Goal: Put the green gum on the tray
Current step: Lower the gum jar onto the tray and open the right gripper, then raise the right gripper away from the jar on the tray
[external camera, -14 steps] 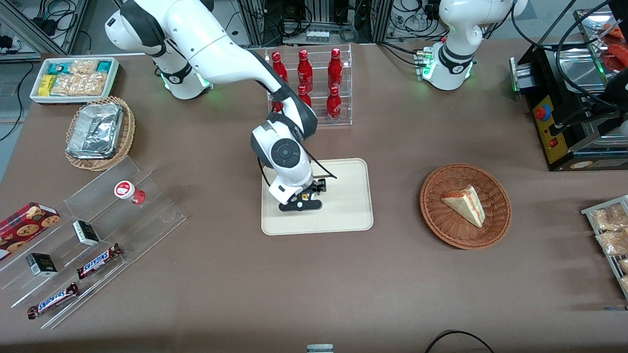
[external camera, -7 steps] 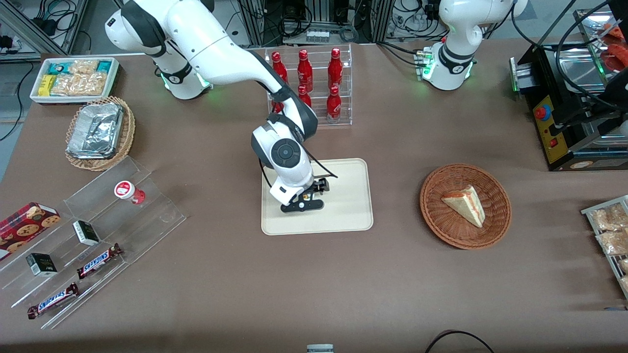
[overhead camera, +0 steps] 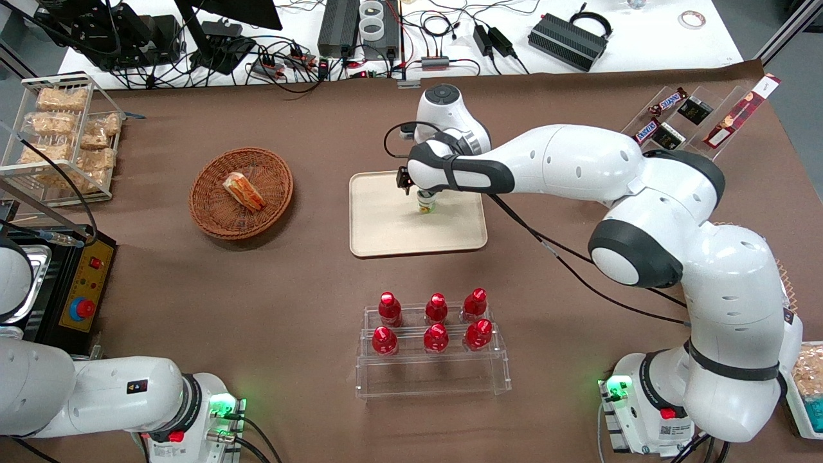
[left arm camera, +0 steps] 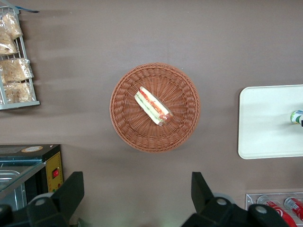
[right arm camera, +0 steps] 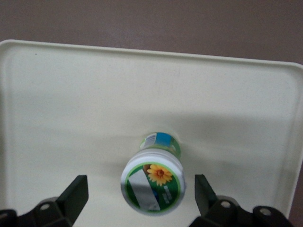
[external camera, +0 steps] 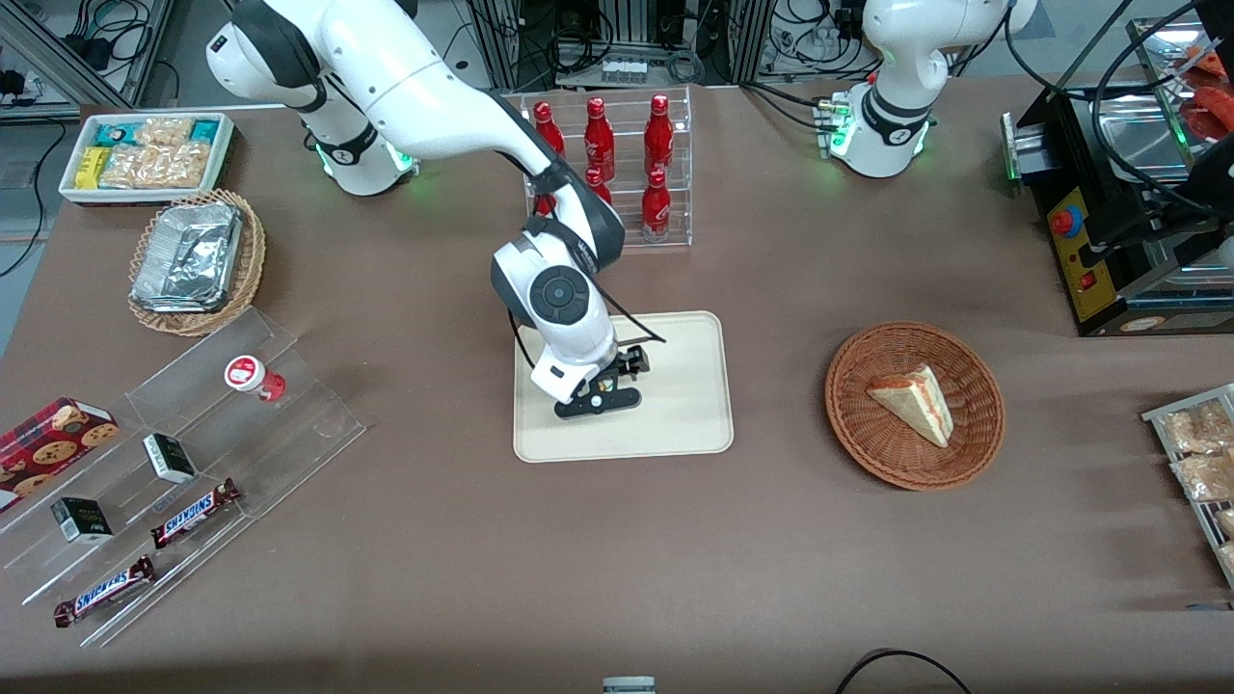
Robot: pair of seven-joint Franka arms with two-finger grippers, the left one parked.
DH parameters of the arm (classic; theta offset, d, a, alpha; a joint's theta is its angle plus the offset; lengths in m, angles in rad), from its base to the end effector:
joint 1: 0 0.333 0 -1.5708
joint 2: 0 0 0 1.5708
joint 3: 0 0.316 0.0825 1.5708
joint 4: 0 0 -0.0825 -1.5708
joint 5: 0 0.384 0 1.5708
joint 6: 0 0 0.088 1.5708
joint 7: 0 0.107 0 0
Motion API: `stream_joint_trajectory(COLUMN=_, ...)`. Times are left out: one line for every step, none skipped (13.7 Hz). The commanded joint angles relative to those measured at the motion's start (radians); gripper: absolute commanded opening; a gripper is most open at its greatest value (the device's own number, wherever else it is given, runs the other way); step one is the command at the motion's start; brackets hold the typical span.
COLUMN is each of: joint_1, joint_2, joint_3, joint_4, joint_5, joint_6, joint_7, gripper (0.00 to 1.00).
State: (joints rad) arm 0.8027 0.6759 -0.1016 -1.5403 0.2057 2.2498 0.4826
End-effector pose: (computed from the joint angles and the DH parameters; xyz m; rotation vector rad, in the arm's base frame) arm 0.5319 0.4711 0.2609 -3.0322 -0.1755 0.0353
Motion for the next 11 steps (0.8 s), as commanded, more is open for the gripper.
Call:
stream_joint_trajectory(joint_1=-0.014, joint_2=-0.082, joint_3=-0.007, joint_4=-0.001, joint_5=0.015, joint_6=-0.114, joint_7=-0.059, gripper=1.00)
stream_joint_trajectory(joint_1=-0.019, joint_2=-0.105, joint_3=-0.009, joint_4=-0.001, joint_5=0.015, joint_6=-0.149, joint_7=-0.077, gripper=1.00)
stream_joint_trajectory(joint_1=-0.022, joint_2=-0.125, joint_3=-0.012, joint_4=-0.001, joint_5=0.015, joint_6=-0.180, joint_7=-0.085, gripper=1.00)
stream_joint_trajectory(joint_1=-0.026, joint_2=-0.154, joint_3=-0.029, joint_4=-0.001, joint_5=0.014, joint_6=-0.231, joint_7=-0.093, gripper=1.00)
stream_joint_trajectory(joint_1=-0.028, joint_2=-0.179, joint_3=-0.044, joint_4=-0.001, joint_5=0.005, joint_6=-0.281, joint_7=-0.117, gripper=1.00)
stream_joint_trajectory(joint_1=-0.034, joint_2=-0.205, joint_3=-0.065, joint_4=-0.001, joint_5=-0.017, joint_6=-0.347, joint_7=-0.172, gripper=1.00)
stream_joint_trajectory(joint_1=-0.045, joint_2=-0.228, joint_3=-0.076, joint_4=-0.001, joint_5=-0.019, joint_6=-0.404, joint_7=-0.212, gripper=1.00)
stream_joint_trajectory(joint_1=-0.068, joint_2=-0.248, joint_3=-0.087, joint_4=-0.001, joint_5=-0.020, joint_6=-0.442, joint_7=-0.220, gripper=1.00)
stream_joint_trajectory(joint_1=-0.092, joint_2=-0.263, joint_3=-0.087, joint_4=-0.001, joint_5=-0.022, joint_6=-0.476, joint_7=-0.226, gripper=1.00)
stream_joint_trajectory(joint_1=-0.123, joint_2=-0.275, joint_3=-0.087, joint_4=-0.001, joint_5=-0.022, joint_6=-0.502, joint_7=-0.249, gripper=1.00)
stream_joint_trajectory(joint_1=-0.144, joint_2=-0.285, joint_3=-0.087, joint_4=-0.001, joint_5=-0.022, joint_6=-0.519, joint_7=-0.277, gripper=1.00)
